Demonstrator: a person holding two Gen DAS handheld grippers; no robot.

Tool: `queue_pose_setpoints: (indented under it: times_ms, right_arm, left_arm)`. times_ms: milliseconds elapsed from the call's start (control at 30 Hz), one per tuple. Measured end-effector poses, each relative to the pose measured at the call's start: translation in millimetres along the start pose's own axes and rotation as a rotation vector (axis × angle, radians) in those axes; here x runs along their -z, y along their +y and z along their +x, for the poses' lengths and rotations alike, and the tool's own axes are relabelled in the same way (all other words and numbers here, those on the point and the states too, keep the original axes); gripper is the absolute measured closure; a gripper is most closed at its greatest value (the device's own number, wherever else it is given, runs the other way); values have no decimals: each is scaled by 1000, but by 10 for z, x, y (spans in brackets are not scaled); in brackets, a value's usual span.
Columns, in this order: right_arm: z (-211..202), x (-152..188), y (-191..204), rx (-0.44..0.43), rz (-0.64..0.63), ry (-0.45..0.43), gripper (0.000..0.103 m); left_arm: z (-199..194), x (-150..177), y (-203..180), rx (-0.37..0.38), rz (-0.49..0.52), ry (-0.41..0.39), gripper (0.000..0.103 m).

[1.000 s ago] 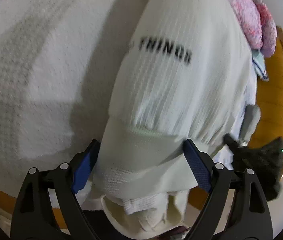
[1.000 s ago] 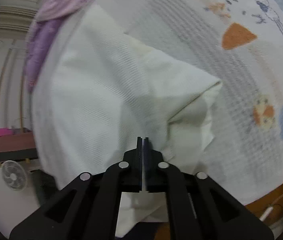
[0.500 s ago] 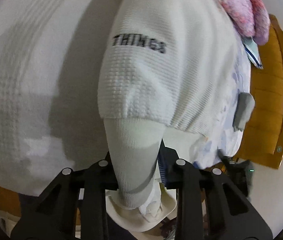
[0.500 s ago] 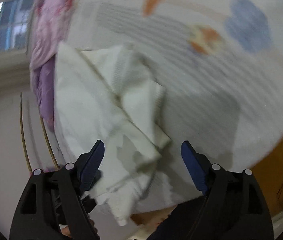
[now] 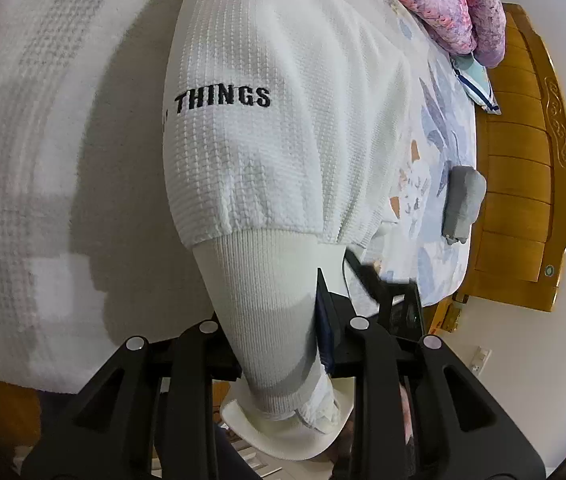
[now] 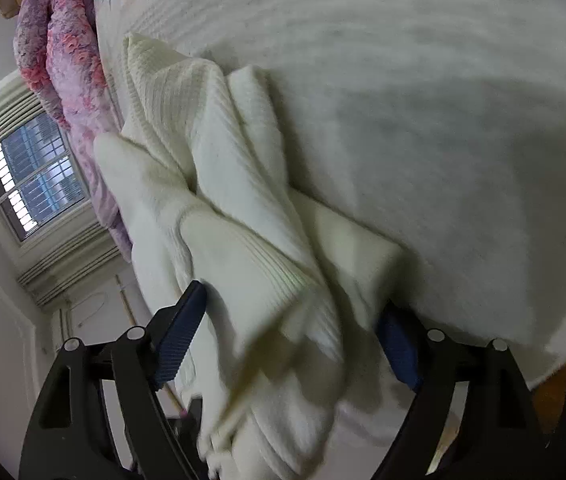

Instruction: Fold large clothes

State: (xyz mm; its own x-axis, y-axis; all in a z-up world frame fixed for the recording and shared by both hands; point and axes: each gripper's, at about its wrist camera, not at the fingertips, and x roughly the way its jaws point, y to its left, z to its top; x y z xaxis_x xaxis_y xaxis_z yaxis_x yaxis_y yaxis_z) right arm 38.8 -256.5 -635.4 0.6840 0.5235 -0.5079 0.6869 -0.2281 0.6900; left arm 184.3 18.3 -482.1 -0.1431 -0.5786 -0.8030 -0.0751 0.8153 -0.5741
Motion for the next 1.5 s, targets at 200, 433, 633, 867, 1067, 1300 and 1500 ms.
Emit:
queue_pose_setpoints:
  times_ms: [200,433,633,867,1067,1300,1500]
  right_arm:
    - [114,5,290,36,-92,-12,39]
    - [149,51,836,205,-339,16,79]
    - [31,489,1706,402,-726,1,83]
    - [-235,1066,2497,413,-1038,61,84]
    - [-516,1397,2816,395,-1104,110,84]
    - [-846,1444,2818,419,-1060,94,84]
    - [-1366,1433,2978,392,-1019,-20,84]
  left_arm:
    - [64,-24,86,-19,-32,10,77]
    - [45,-68,30,-55,-52,10,77]
    - [-288,-82,-363,-134,23,-51,77]
    - [-1048,-15,-899,-179,100,-214,77]
    - [-1495,304,-1170,-171,141,-232,77]
    - [-1535,490,-1381,-158,200,-181,77]
    - [-1526,604,-1867,-110,358,-173,77]
